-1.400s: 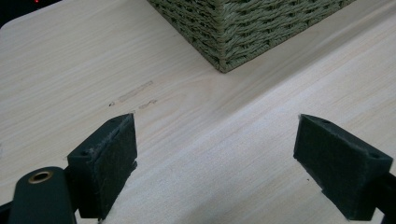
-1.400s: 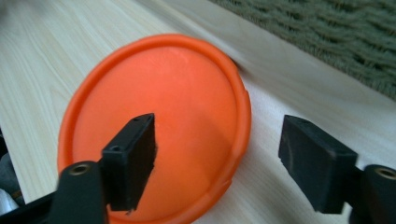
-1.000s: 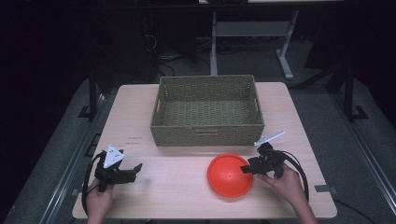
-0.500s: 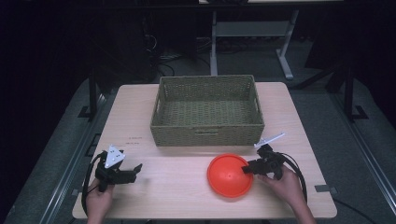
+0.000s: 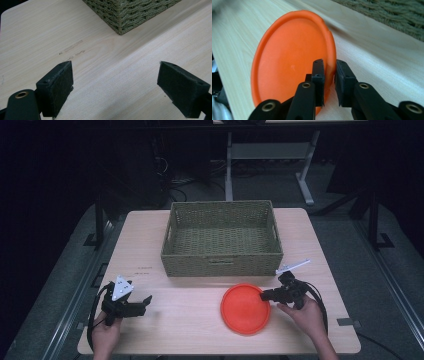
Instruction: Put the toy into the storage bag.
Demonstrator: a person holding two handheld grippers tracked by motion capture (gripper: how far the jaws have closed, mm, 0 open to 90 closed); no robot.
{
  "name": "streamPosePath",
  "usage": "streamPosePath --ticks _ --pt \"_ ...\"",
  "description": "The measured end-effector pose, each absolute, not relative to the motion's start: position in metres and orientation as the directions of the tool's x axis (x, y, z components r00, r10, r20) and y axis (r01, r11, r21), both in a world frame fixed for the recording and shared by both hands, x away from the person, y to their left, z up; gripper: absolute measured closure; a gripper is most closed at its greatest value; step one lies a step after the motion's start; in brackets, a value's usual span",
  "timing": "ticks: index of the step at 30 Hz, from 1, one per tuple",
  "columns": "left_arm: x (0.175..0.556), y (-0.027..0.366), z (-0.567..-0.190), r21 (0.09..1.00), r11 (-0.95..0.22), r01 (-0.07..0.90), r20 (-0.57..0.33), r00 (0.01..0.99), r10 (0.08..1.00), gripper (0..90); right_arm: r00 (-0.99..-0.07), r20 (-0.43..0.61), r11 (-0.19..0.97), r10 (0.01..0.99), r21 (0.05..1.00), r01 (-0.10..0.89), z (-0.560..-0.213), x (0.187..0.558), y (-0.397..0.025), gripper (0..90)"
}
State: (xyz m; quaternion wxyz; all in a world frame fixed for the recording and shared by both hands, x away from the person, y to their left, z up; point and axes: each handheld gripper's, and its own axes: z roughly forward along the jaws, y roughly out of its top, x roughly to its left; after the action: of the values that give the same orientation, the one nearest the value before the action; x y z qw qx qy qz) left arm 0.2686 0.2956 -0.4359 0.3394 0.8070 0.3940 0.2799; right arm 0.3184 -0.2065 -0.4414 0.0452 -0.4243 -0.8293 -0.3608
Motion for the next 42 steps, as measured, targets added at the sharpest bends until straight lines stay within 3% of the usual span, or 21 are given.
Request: streamPosePath --ticks 42 --pt "0.268 0.295 -0.435 0.766 -0.467 0.443 0.194 0.533 0.824 12.8 -0.737 0.329 0.414 0.591 0.66 0.627 -0.335 0.323 -0.195 82.4"
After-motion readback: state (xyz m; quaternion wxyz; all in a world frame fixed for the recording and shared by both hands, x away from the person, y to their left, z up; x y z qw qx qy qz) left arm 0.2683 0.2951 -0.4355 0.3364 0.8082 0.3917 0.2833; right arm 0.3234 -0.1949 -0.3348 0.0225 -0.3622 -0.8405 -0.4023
